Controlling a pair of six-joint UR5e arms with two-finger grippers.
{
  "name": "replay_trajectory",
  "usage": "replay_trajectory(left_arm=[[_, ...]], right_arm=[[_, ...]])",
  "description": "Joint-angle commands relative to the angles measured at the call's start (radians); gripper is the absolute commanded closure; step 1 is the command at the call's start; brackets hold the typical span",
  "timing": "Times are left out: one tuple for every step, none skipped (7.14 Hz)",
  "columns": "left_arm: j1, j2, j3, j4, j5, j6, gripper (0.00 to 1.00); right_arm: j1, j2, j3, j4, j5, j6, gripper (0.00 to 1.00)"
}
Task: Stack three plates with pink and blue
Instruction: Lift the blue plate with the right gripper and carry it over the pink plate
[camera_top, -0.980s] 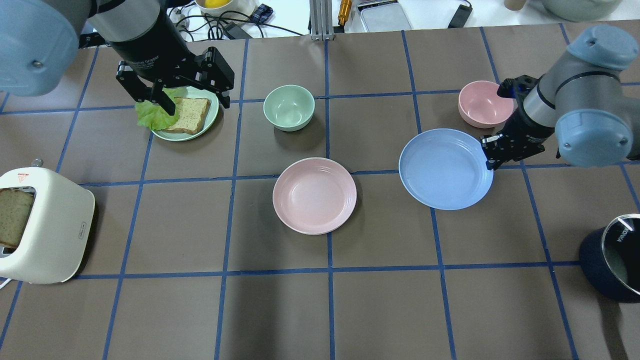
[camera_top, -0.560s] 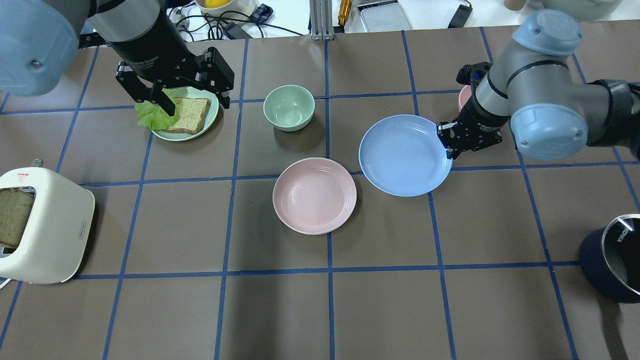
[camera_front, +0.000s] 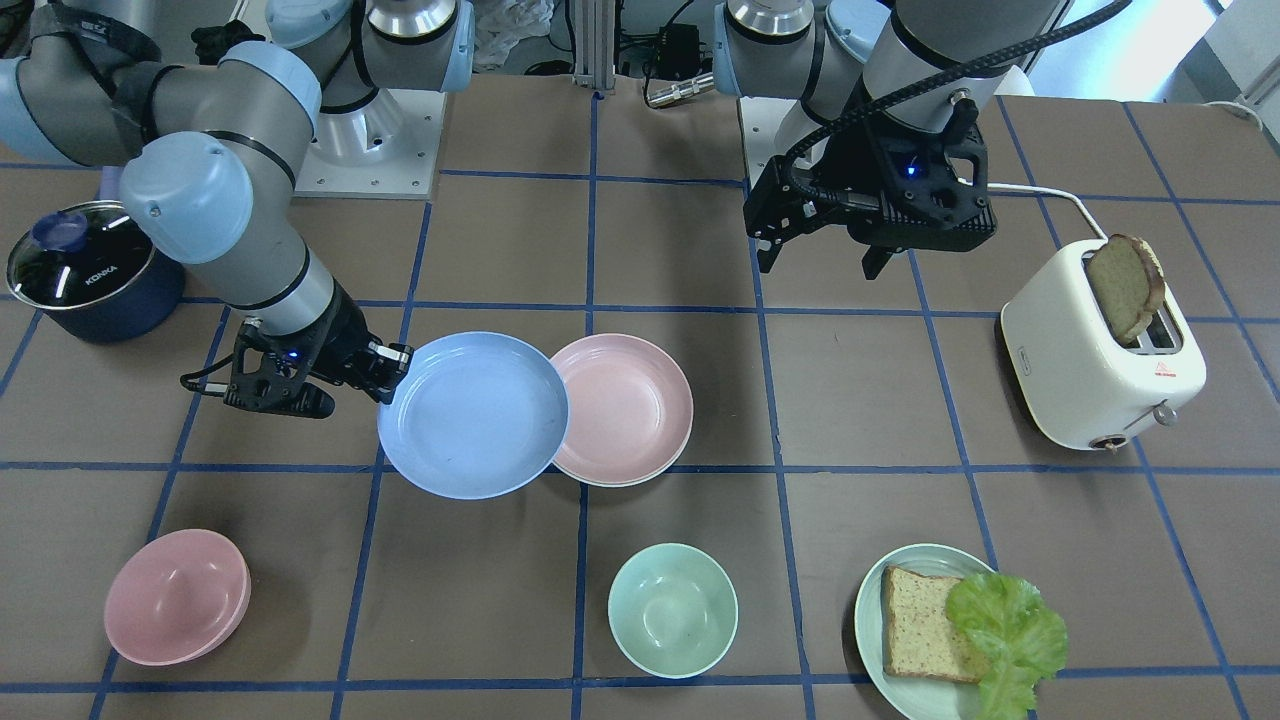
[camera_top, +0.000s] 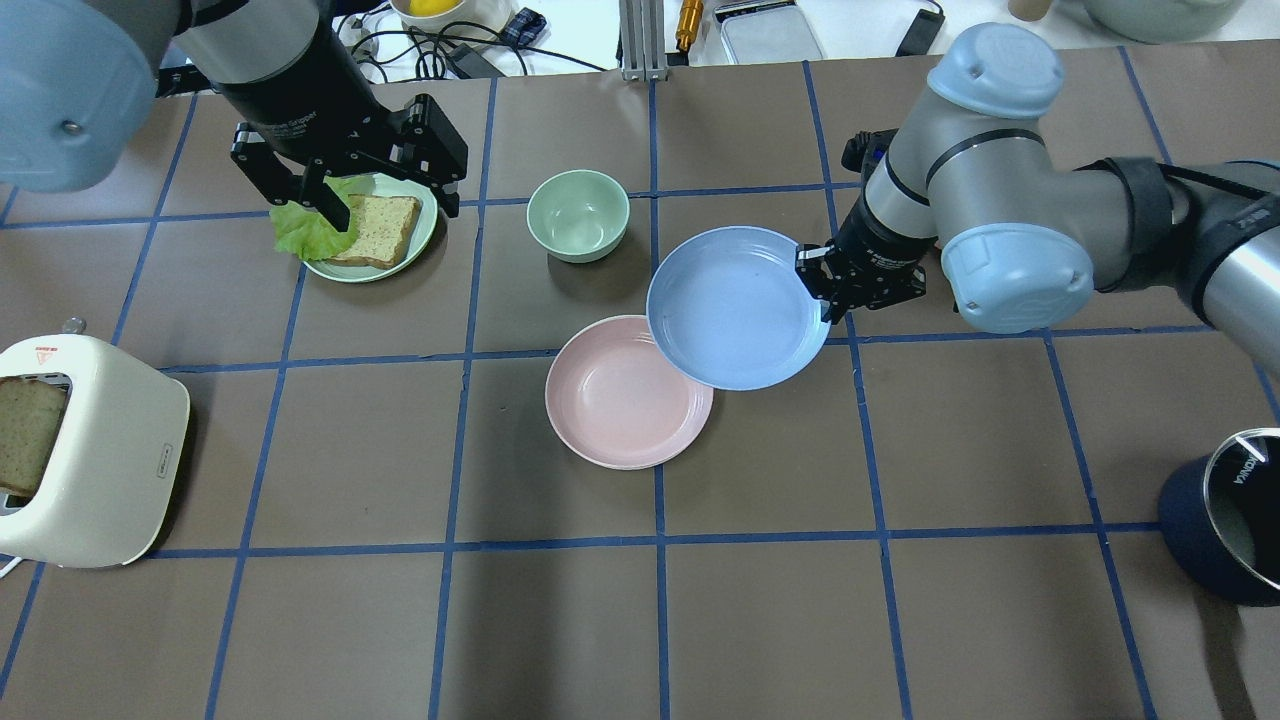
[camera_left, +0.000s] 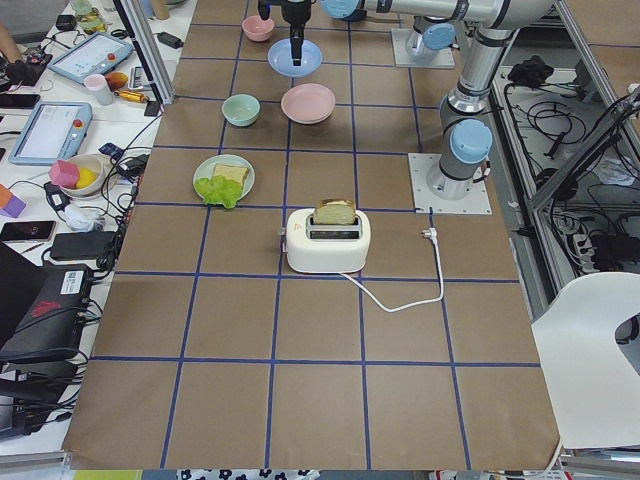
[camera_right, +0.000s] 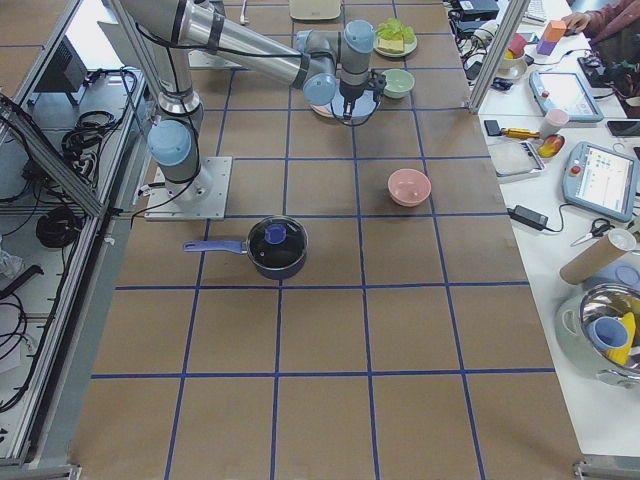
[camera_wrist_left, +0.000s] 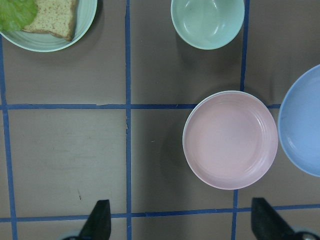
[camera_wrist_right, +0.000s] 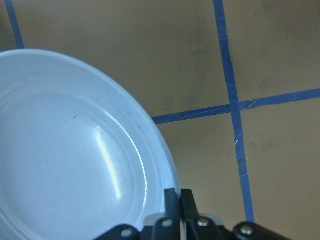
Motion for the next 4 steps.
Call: replay_trajectory(left_arm=[[0.001, 0.000, 0.000, 0.000, 0.000, 0.000, 0.00], [0.001, 0.000, 0.000, 0.000, 0.000, 0.000, 0.00], [0.001, 0.000, 0.000, -0.002, 0.000, 0.000, 0.00], [0.001, 0.000, 0.000, -0.002, 0.000, 0.000, 0.00]], right_arm=[[0.104, 0.020, -0.010, -0.006, 0.001, 0.104, 1.00], [0.121, 0.020, -0.007, -0.012, 0.002, 0.126, 1.00], [0.132, 0.023, -0.007, -0.012, 0.039, 0.166, 1.00], [0.147, 0.040, -0.005, -0.037, 0.072, 0.172, 1.00]])
